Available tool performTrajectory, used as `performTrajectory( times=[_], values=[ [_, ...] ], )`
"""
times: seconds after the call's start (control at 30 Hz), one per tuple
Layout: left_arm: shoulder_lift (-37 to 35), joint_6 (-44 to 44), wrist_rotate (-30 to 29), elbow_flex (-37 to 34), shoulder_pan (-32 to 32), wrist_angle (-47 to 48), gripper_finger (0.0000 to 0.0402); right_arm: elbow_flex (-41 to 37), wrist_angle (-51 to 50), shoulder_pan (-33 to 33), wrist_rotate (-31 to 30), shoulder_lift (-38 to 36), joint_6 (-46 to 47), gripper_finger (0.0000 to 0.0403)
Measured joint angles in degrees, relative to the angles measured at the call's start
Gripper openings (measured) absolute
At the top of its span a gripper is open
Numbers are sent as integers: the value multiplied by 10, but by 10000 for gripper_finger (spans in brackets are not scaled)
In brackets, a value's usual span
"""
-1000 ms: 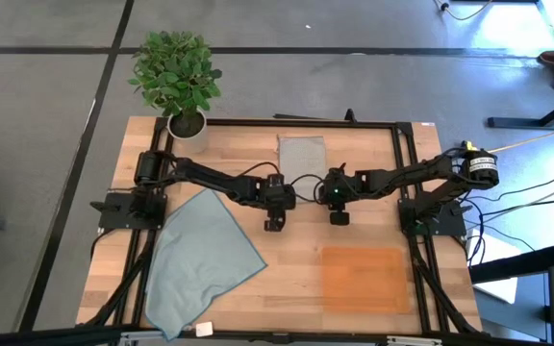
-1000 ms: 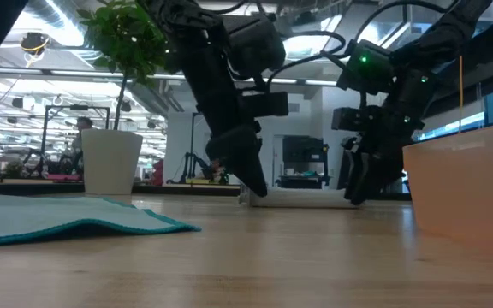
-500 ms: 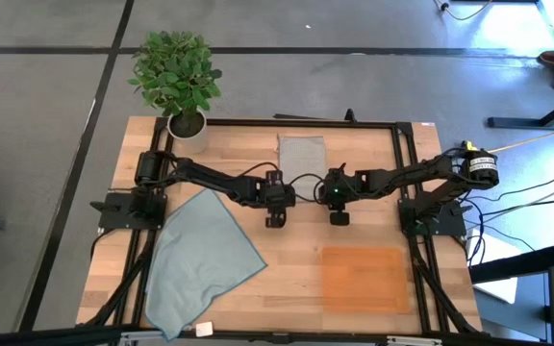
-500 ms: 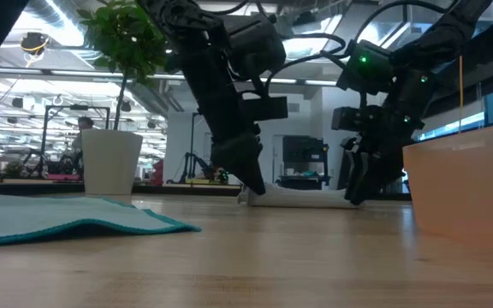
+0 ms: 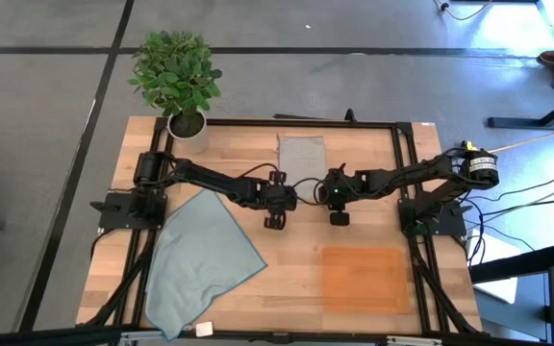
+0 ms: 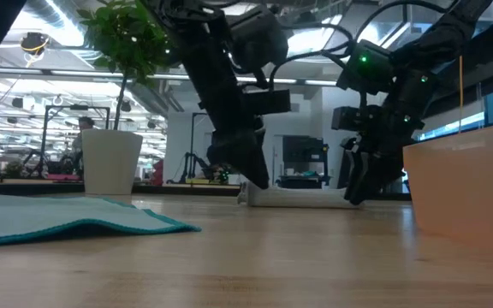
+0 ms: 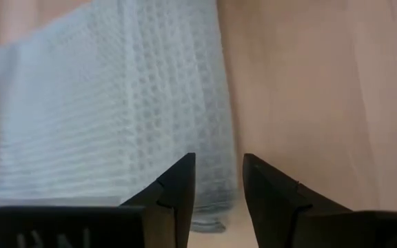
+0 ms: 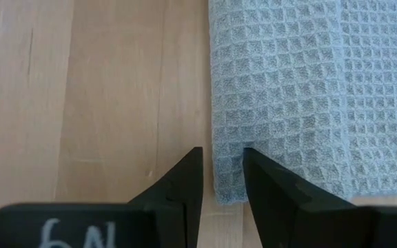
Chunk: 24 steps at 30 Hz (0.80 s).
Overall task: Roll microfiber towels into tight, uniform cylinder then place into a basket
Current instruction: Roll the gray microfiber towel
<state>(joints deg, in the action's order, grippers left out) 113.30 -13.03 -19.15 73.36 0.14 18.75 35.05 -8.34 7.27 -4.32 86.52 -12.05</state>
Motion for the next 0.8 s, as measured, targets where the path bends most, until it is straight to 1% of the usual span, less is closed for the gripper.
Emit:
performTrajectory(
  times=[0.13,0.3,0.37,0.57,0.8],
  values=[
    [0,22,28,-10,13,0,111,0,0,0,0,0,0,106],
    [0,23,29,-14,21,-2,111,0,0,0,0,0,0,106],
    [5,24,39,-14,22,-13,111,0,0,0,0,0,0,106],
    [32,24,45,-13,15,-29,111,0,2,0,0,0,0,106],
    [42,24,33,-12,9,-27,109,0,4,0,14,0,-1,106]
  ],
)
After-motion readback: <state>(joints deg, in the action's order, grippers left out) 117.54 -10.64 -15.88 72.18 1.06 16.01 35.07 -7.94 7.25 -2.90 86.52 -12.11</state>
